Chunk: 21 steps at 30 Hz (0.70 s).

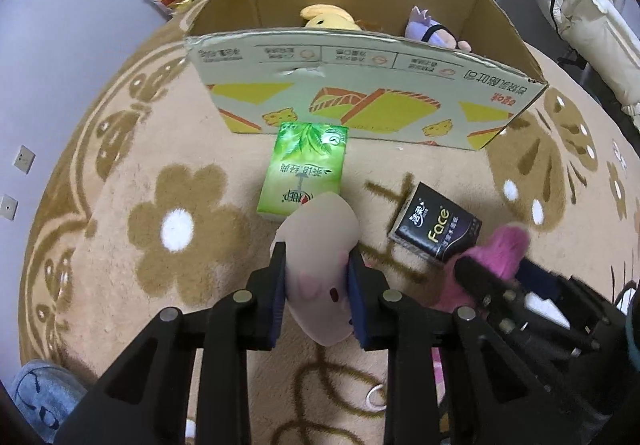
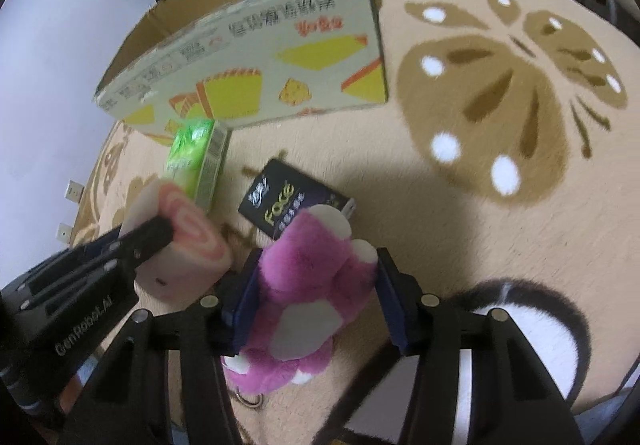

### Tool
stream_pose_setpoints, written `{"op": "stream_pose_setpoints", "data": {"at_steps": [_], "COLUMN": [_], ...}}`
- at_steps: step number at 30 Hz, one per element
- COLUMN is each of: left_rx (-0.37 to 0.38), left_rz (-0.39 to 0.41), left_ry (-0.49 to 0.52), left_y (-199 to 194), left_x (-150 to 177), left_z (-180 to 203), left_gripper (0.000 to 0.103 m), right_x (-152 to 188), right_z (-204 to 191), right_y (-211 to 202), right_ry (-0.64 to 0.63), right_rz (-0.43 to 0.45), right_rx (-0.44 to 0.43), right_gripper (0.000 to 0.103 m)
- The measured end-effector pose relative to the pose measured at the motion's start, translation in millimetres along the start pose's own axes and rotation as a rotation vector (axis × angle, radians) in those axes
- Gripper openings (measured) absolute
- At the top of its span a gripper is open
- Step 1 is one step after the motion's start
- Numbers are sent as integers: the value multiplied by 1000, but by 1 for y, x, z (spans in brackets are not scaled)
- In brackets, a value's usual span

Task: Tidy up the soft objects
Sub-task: 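Lift the cube plush and pink bear plush over the box with both grippers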

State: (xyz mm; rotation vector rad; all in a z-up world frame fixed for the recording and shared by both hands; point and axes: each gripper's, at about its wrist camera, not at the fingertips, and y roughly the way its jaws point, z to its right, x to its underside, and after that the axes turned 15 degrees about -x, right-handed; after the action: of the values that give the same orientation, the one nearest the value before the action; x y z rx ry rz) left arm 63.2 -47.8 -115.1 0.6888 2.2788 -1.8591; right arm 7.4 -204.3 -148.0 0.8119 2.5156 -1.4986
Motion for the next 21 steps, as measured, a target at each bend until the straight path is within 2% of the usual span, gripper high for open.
{"op": "stream_pose_setpoints", "data": {"at_steps": [3, 12, 18, 21], "left_rx": [8, 14, -11, 13], "left_rz": [-39, -81, -38, -73], "left_ry": [0, -7, 74, 69], "left_y": [6, 16, 2, 2], "left_x": [2, 4, 5, 8], "left_z": [-2, -5, 4, -1], "left_gripper": [27, 34, 29, 29], "right_x": [-1, -2, -3, -2], "right_z": [2, -1, -6, -11], "right_y": [-3, -9, -10, -16], "right_ry": [-1, -12, -18, -24], "right_rz": [14, 40, 66, 87], "right_rx": [16, 17, 24, 15], "right_gripper": [57, 57, 57, 57]}}
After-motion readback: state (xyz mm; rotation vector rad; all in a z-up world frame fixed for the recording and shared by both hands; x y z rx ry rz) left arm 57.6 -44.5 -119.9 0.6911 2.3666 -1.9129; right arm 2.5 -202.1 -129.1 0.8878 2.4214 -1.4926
